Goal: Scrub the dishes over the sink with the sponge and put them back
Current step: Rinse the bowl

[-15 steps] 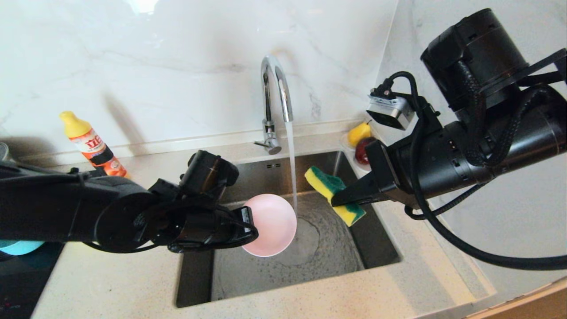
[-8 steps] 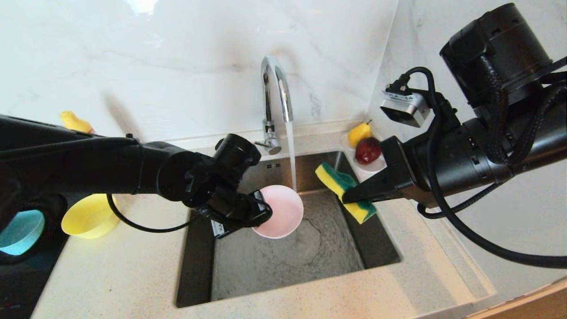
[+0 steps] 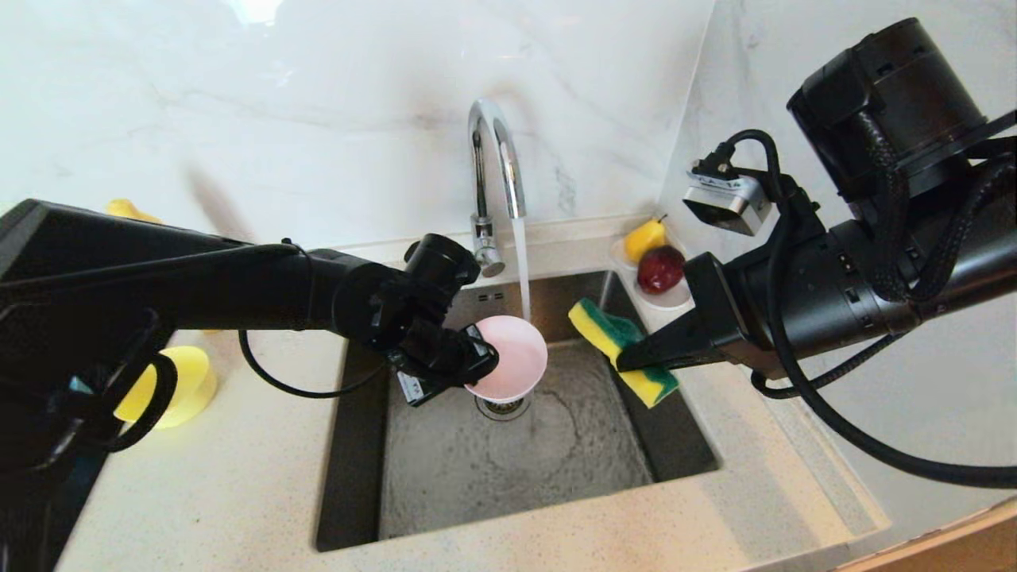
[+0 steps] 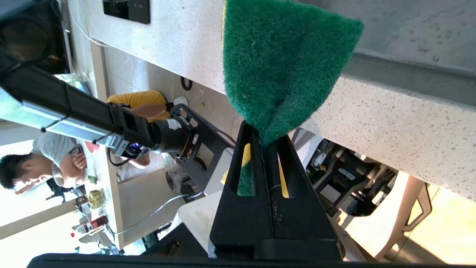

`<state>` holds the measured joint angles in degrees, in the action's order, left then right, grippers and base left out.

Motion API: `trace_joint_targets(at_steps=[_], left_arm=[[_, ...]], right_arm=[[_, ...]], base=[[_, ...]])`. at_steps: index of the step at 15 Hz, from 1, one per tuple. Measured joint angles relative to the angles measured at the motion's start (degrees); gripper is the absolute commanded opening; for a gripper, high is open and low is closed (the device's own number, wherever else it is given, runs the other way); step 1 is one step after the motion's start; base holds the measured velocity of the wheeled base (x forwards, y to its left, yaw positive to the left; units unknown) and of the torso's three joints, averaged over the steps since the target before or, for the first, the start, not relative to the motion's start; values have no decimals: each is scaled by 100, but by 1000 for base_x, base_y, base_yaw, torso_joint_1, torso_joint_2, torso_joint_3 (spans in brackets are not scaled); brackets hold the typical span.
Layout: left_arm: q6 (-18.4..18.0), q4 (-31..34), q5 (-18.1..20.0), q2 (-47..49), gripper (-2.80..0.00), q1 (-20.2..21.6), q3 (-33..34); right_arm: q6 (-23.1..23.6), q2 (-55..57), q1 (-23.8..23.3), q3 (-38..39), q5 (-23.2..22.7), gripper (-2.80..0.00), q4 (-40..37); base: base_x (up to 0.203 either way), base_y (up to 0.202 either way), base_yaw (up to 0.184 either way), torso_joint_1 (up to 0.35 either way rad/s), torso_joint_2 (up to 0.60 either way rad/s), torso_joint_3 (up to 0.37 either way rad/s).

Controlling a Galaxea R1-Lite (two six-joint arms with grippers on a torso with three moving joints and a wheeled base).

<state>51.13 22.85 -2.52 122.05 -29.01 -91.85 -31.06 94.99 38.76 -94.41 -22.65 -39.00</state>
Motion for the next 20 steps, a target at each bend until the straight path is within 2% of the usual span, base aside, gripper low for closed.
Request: trace_joint_targets(at_steps=[12, 20], left_arm=[[56, 44, -17, 1103, -280, 63, -1289], [79, 330, -11, 1250, -280, 138, -1433]], right_arm=[[2, -166, 0, 555, -6, -280, 369], [-5, -166, 0, 615, -11, -280, 372]], base=[[0, 0, 0, 0, 0, 0], [0, 0, 0, 0, 0, 0]])
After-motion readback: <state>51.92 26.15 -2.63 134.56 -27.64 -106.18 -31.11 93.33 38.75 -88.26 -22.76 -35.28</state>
